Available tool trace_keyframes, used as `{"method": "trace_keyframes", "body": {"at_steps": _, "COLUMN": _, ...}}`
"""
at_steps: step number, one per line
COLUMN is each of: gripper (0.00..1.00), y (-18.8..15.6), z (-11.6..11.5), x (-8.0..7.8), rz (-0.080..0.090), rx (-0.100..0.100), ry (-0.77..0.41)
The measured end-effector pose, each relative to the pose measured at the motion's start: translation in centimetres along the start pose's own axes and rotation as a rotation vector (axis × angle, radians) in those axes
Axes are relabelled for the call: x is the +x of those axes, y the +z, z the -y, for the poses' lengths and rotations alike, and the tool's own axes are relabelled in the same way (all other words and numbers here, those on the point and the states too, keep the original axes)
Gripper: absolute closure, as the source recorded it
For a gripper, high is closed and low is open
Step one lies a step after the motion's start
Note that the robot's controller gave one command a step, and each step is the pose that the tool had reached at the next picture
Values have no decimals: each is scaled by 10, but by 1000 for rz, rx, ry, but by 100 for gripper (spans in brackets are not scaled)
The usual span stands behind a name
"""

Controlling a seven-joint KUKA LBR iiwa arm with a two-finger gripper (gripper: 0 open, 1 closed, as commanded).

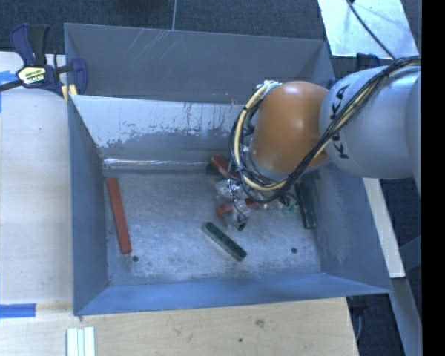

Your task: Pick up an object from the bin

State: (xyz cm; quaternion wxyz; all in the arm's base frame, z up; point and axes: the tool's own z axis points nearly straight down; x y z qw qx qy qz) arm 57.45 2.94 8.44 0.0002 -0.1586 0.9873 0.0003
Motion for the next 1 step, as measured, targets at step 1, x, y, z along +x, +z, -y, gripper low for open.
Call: {"method": "trace_keyframes", "body": {"at_steps": 1, "gripper": 100, "y": -139, "z": 24, "x": -13, "rz": 4, "rx": 1, "ry": -28}}
